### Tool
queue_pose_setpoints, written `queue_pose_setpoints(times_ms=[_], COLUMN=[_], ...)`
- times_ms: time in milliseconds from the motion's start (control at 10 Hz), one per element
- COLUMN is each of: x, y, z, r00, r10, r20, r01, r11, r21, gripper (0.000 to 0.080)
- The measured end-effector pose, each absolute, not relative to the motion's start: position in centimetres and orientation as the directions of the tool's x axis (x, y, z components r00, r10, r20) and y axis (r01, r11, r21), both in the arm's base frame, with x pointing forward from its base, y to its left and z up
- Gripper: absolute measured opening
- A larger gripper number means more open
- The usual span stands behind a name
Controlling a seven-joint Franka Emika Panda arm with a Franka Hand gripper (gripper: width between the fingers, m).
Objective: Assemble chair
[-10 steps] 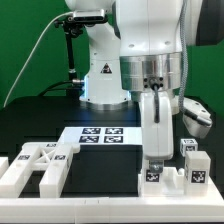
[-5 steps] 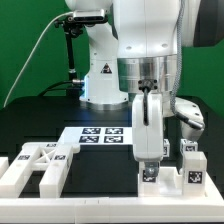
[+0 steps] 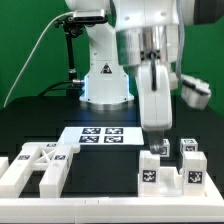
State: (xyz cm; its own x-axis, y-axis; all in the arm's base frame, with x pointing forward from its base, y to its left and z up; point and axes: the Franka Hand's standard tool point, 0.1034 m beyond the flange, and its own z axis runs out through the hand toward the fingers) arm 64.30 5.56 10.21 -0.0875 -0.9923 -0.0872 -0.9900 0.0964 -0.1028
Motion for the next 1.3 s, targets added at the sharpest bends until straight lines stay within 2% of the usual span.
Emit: queue_pose_setpoints(times_ms=[400,500,700,800,900,1000,1100,1300], x=[64.3,64.2,63.4,63.4,63.1,62.6,62.3,62.4], y=[5.6,5.6,6.1,6.1,6.1,5.9,5.9,5.7], z=[9.8,9.9,10.6,11.0,10.8,10.4,10.3,10.2], r00=[-0.084,-0.031,0.166,0.328,0.469,0.588,0.612,0.711], r10=[-0.993,-0.997,-0.985,-0.944,-0.883,-0.808,-0.789,-0.699], r20=[-0.084,-0.075,-0.052,-0.030,0.002,0.028,0.053,0.073], r01=[-0.991,-0.994,-0.981,-0.938,-0.874,-0.798,-0.776,-0.686], r11=[0.092,0.038,-0.159,-0.322,-0.464,-0.586,-0.612,-0.713], r21=[-0.099,-0.102,-0.112,-0.127,-0.144,-0.143,-0.156,-0.146], gripper=[0.0649,0.0649,0.0649,0.0649,0.0649,0.0649,0.0649,0.0649])
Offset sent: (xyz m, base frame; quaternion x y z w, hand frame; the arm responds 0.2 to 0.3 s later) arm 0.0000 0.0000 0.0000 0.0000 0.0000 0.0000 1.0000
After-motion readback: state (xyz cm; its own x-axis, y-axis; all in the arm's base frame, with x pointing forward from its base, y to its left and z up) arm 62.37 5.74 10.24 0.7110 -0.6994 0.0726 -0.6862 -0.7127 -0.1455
